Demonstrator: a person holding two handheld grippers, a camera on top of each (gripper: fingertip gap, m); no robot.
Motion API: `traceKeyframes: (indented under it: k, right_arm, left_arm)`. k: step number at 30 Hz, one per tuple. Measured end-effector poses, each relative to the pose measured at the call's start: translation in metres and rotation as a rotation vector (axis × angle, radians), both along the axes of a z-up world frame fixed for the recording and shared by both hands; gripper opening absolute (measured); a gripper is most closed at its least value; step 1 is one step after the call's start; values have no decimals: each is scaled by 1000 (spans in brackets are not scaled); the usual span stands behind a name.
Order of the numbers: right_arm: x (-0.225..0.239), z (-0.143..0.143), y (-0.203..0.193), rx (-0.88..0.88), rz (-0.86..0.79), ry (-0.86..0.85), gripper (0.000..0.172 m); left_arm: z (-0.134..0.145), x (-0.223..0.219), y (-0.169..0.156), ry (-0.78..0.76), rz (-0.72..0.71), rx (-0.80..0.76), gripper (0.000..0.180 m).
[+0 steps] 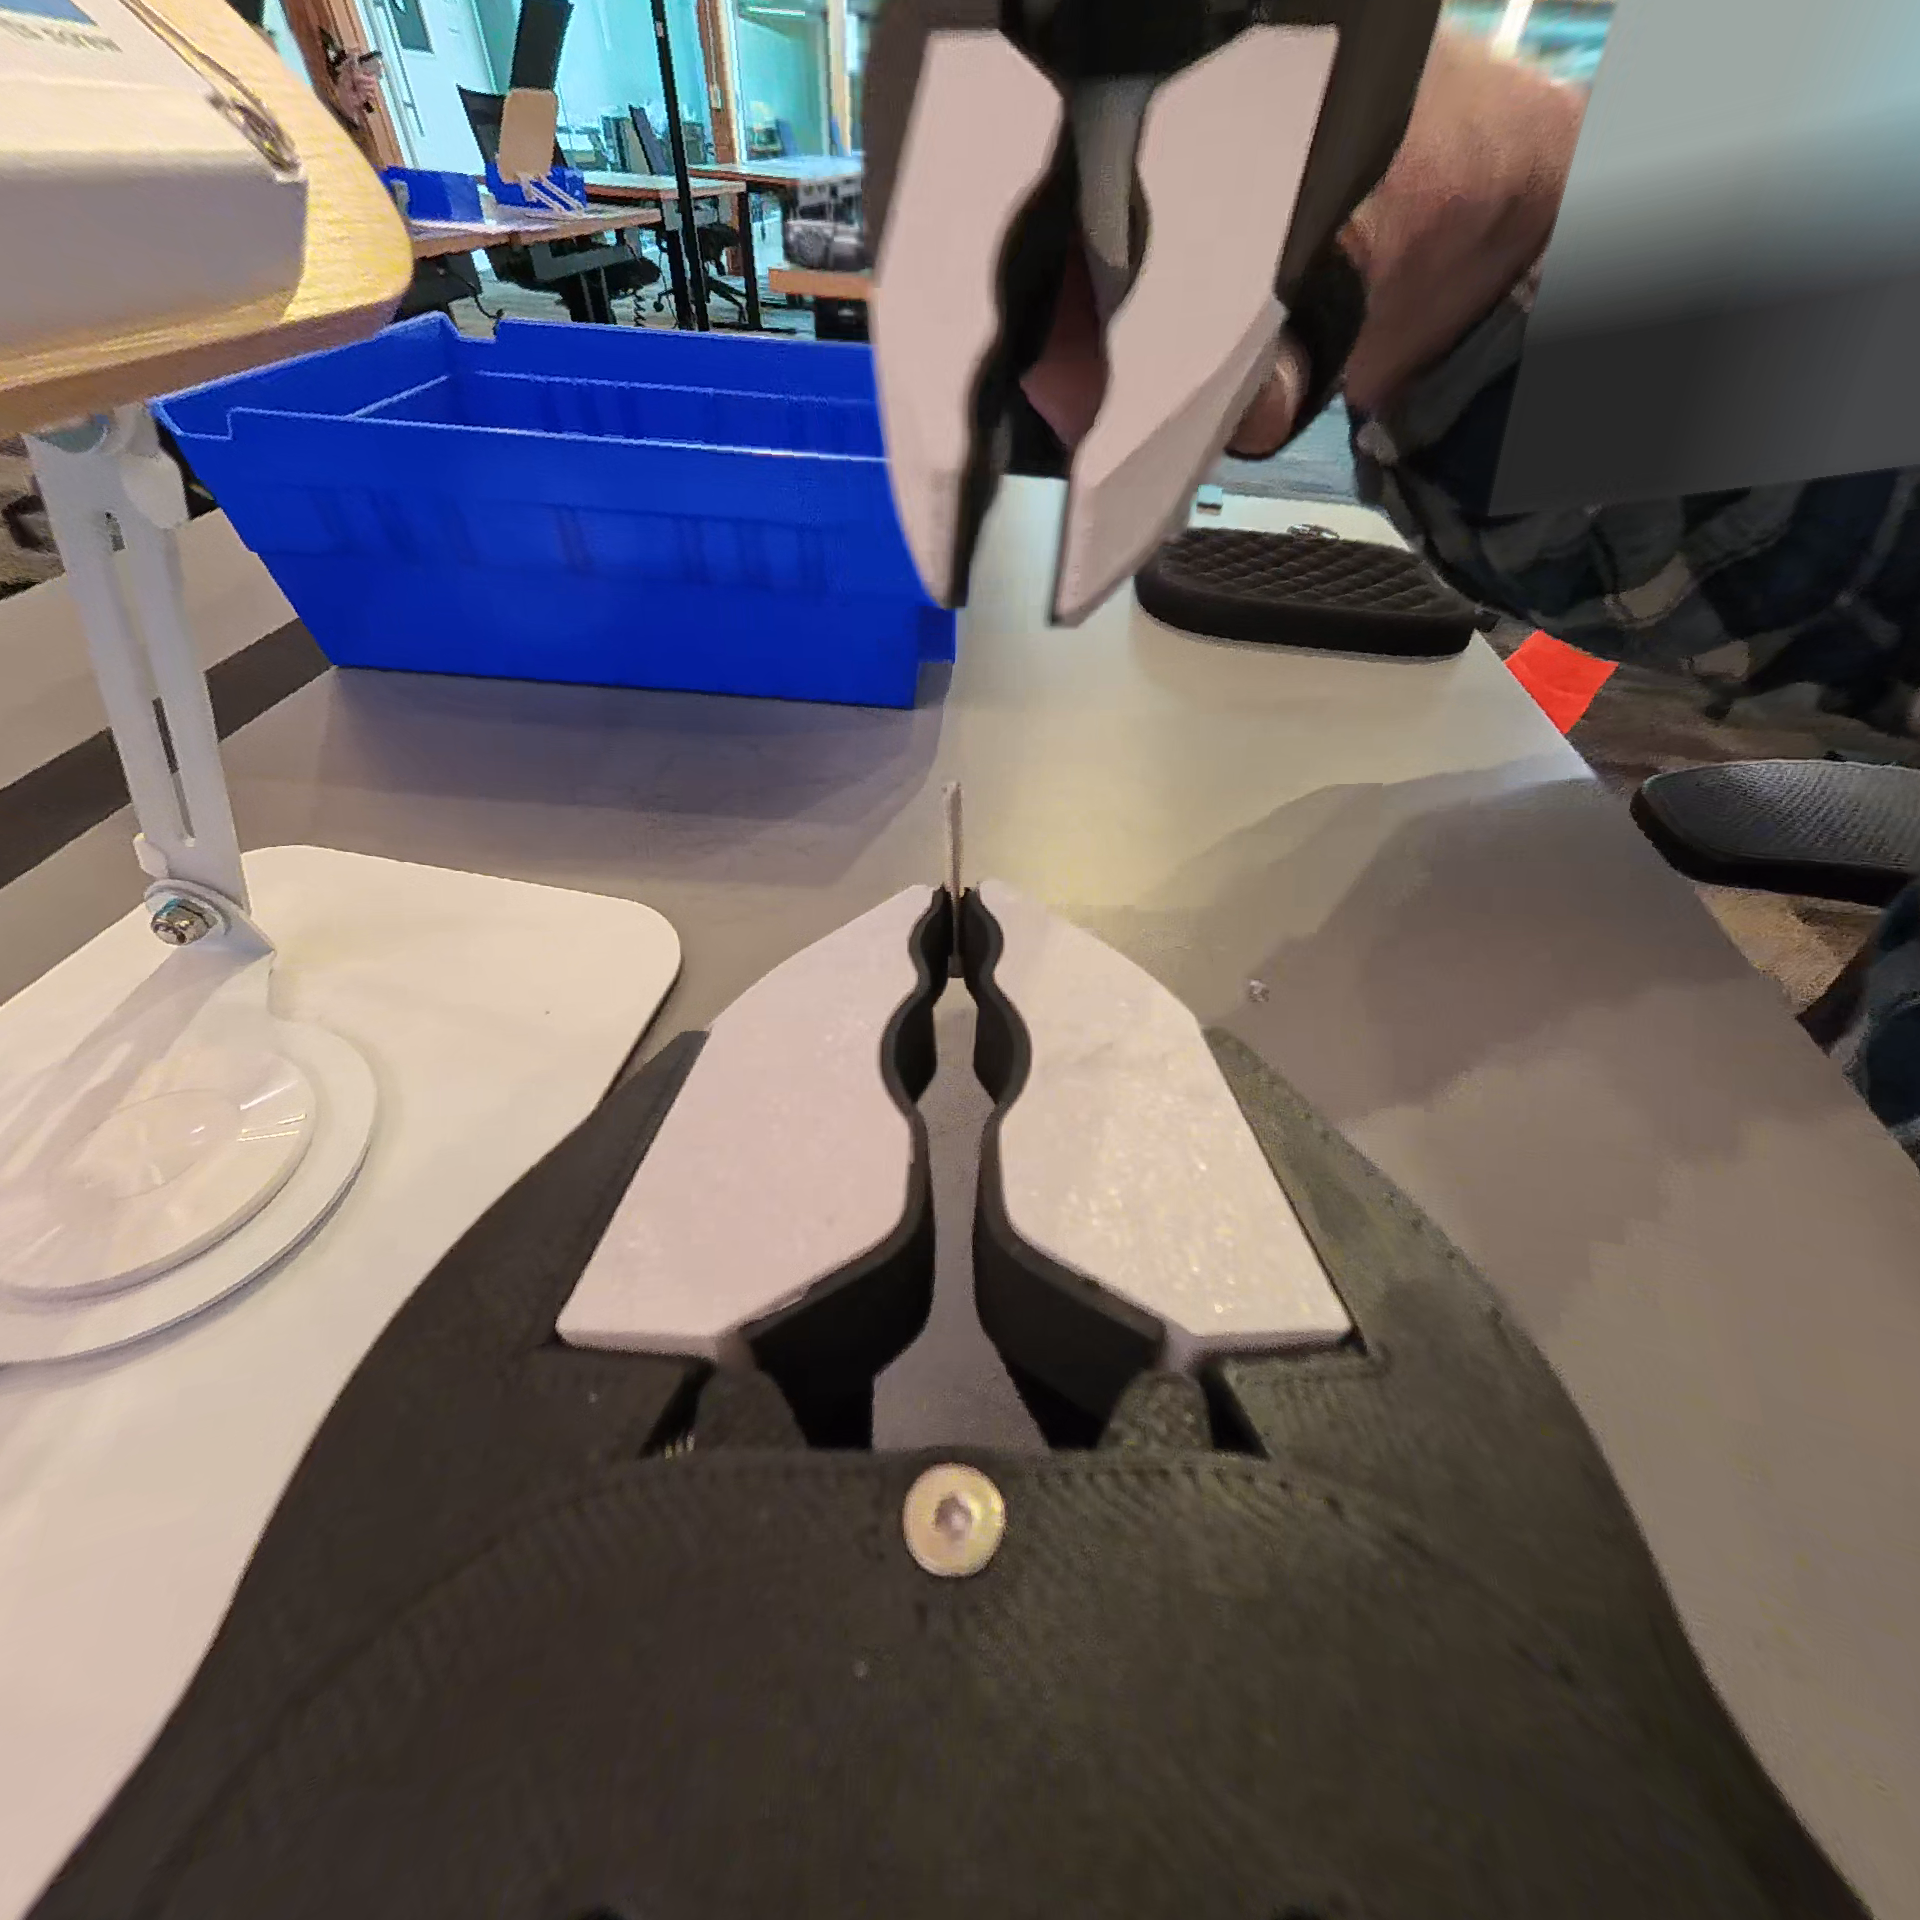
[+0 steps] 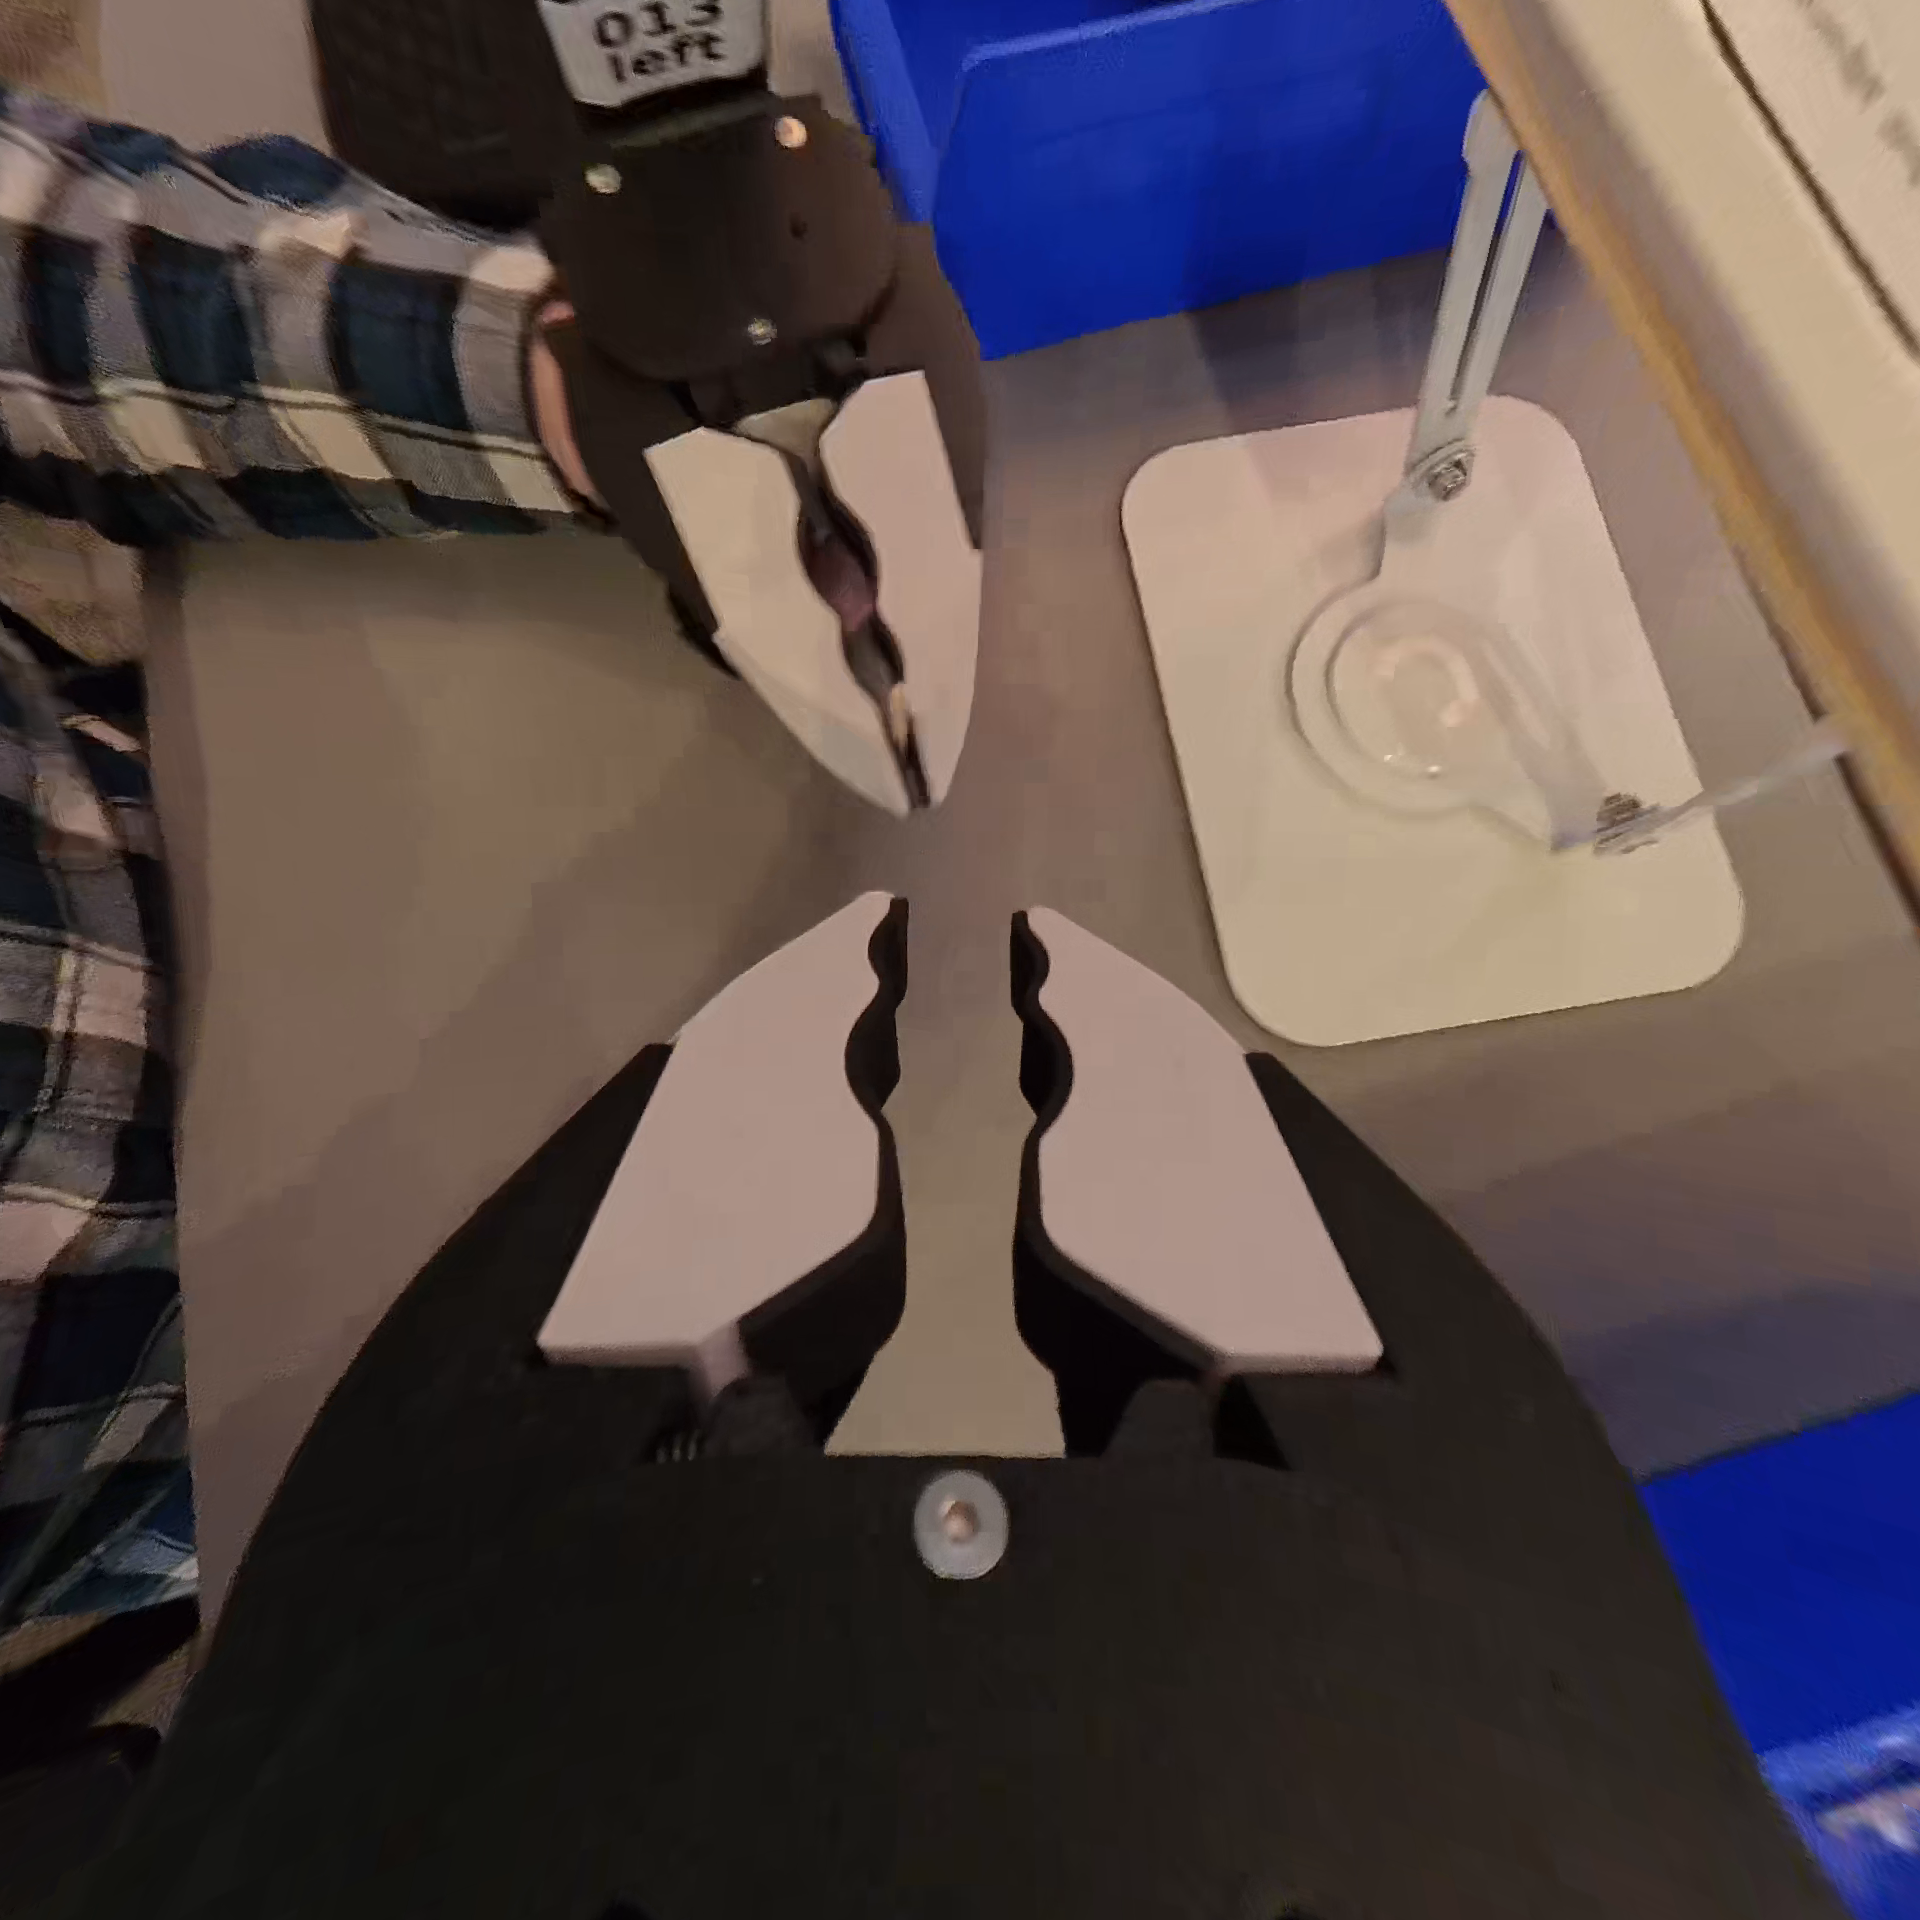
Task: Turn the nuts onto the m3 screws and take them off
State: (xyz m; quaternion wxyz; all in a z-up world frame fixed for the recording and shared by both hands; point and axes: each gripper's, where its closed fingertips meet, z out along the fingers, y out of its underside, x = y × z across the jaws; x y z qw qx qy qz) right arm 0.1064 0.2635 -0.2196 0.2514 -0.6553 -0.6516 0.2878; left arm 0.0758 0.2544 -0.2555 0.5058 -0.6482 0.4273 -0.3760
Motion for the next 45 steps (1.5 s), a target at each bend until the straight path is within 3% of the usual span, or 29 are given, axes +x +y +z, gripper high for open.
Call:
traceKeyframes:
  k: [4,7,14,21,27,34,45]
  right_arm:
    - [40,-10,-42,-121,32,110,18]
    - [70,-31,-87,-173,113,96,18]
    - [87,-63,-159,-326,287,103,23]
    - [97,-70,-152,-341,266,172,26]
    - [88,-94,-155,-169,264,41,24]
    - [74,-114,-153,-106,232,-33,18]
    - [69,-117,-153,-58,185,-77,9]
  left_arm:
    - [-2,0,-1,22,2,4,2]
    - [-1,-4,2,0,13,-12,2]
    - [-2,-5,9,-10,30,-31,2]
    - [1,0,14,-46,47,-49,2]
    - [0,12,14,-26,36,-37,2]
    - [-1,12,11,-15,29,-27,2]
    - [0,10,14,-30,22,-35,2]
